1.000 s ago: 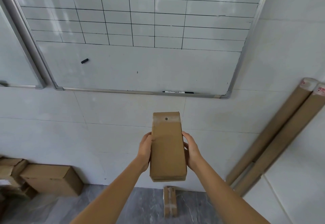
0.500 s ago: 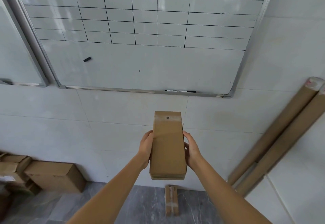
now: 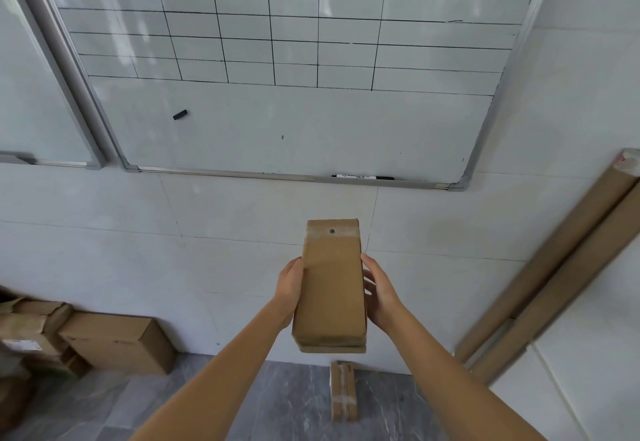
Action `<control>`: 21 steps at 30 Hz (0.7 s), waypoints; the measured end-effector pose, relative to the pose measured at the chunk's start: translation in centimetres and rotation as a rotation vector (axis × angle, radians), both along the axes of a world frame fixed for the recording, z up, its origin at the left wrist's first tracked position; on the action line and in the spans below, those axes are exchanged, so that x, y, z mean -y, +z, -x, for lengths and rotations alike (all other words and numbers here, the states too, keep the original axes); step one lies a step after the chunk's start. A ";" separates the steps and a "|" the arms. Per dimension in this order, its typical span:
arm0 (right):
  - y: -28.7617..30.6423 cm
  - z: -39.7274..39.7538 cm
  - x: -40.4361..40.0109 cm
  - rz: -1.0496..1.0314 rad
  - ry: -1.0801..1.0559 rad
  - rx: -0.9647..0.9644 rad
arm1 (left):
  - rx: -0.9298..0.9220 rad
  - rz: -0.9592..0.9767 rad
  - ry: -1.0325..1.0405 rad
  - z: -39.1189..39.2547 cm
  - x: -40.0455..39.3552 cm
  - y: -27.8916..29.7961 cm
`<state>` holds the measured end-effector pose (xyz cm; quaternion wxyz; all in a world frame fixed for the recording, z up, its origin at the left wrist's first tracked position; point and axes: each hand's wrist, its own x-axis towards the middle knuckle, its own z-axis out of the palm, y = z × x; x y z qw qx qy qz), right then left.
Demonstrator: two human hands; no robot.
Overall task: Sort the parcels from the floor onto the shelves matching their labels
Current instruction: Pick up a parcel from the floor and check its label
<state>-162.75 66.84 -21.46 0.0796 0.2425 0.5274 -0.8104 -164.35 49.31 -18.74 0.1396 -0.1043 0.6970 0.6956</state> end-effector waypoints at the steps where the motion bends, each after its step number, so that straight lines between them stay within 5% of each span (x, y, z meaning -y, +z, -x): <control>1: 0.2 0.0 0.1 -0.009 0.013 0.001 | -0.014 0.011 0.002 -0.1 0.0 0.0; 9: -0.1 0.5 1.1 -0.138 -0.008 0.005 | -0.296 0.330 -0.051 -0.2 0.5 -0.7; 21: 0.7 0.0 1.8 -0.205 -0.078 -0.008 | -0.061 0.359 -0.120 -0.3 -1.1 -0.3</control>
